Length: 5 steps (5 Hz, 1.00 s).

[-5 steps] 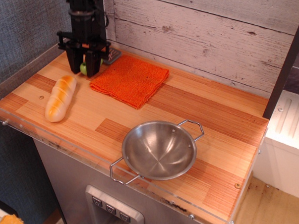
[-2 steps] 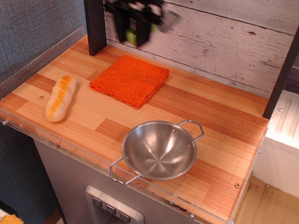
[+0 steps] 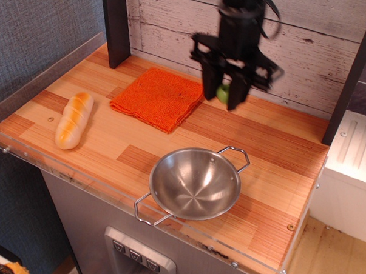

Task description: Move green spatula directly above silver bowl.

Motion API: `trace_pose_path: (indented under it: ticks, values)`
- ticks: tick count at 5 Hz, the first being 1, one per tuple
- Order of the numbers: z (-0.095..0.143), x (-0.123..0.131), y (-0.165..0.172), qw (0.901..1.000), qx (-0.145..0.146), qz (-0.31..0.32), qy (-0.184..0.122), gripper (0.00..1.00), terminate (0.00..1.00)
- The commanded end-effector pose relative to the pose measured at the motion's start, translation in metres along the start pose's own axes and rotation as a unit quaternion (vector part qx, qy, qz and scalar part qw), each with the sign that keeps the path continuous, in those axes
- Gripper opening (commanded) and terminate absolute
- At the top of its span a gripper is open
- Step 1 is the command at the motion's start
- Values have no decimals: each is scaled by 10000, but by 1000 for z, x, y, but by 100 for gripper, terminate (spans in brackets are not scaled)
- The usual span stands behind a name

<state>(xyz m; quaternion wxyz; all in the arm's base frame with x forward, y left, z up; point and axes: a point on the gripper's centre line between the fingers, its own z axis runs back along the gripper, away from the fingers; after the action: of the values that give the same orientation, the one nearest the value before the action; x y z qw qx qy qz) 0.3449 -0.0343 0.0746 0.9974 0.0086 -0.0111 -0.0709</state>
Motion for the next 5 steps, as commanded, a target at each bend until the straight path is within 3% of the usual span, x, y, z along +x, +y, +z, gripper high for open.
trace_pose_path:
  ticks: [1,3,4,5]
  values:
    - [-32,-3,-20,9975,-83,650,-247,0,0]
    - [-45,1,-20,9968,-162,644,-438,0,0]
    - [-42,-2,-17,9979,-13,521,-383,100,0]
    - [-26,-3,-6,9971,166,544,-502,100,0]
